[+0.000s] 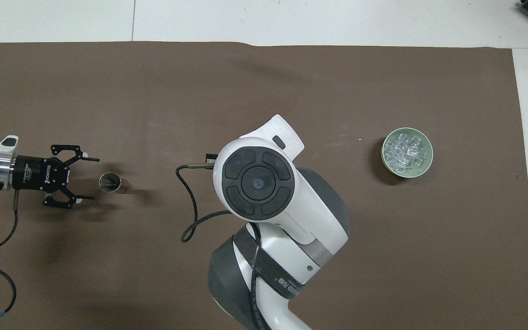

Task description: Pour wine and add ice with both arms

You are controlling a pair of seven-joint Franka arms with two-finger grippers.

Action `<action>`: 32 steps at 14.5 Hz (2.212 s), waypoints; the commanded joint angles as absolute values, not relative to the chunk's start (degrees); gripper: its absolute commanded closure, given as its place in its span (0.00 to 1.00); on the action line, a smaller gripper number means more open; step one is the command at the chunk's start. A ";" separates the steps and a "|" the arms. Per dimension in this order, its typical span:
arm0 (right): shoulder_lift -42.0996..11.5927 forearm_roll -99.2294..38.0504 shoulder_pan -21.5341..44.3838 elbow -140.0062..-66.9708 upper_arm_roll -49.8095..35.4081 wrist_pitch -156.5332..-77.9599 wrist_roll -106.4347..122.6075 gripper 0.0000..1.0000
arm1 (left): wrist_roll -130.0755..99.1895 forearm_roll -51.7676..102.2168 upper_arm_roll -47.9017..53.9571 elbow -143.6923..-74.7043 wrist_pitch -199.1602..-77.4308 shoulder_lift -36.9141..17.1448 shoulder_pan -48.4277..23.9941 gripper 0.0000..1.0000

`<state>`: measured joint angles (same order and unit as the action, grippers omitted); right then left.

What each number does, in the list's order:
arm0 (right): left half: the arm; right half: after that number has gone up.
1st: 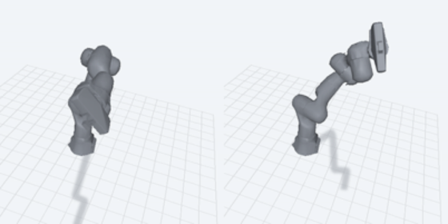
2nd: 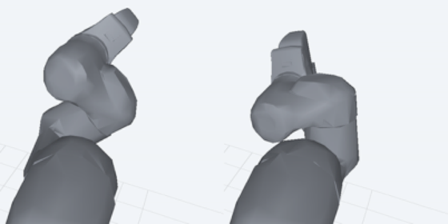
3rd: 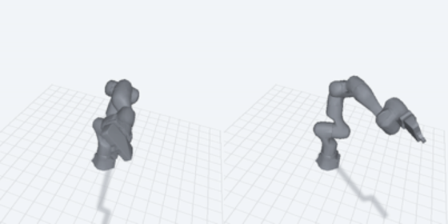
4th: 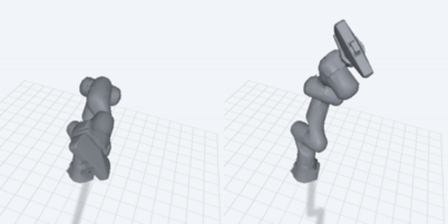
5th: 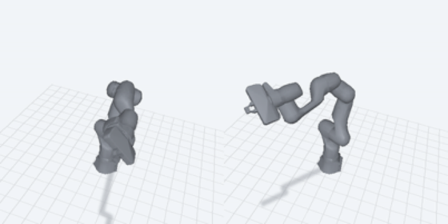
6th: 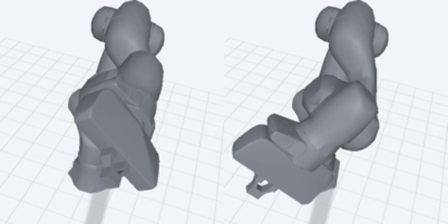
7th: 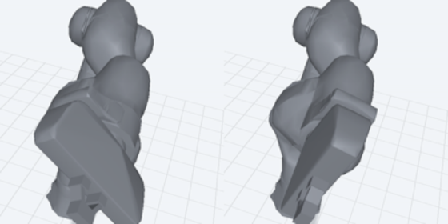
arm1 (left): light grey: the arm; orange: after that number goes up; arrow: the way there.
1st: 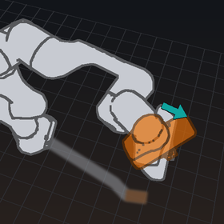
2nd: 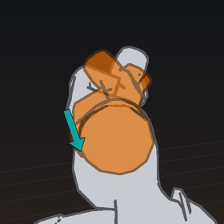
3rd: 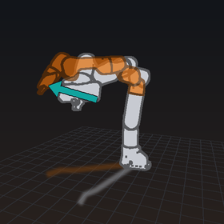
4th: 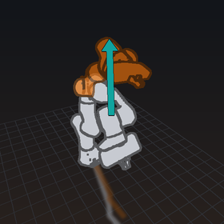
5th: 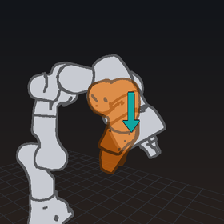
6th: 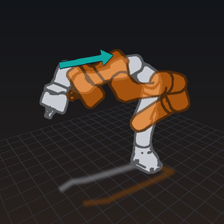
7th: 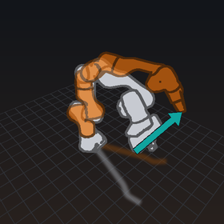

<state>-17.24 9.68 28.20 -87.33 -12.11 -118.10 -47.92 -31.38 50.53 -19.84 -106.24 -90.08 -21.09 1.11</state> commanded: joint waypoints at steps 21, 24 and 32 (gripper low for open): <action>-4.31 3.25 0.01 -86.75 -11.87 -98.72 -18.13 0.00 | -21.46 16.91 -9.41 -79.54 -86.66 -10.64 6.59 0.00; -4.31 3.16 -2.81 -86.75 -11.87 -95.29 -15.82 0.00 | -14.70 14.59 -8.44 -79.37 -86.57 -6.87 6.41 0.00; -0.27 3.16 -4.48 -91.32 -11.78 -92.99 -12.74 0.00 | -10.03 3.08 1.76 -76.73 -85.87 -2.55 5.55 0.00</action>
<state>-3.89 4.46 -3.50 -88.01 -11.23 -93.03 -14.31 -12.22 5.37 1.24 -78.00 -87.39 -1.97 6.65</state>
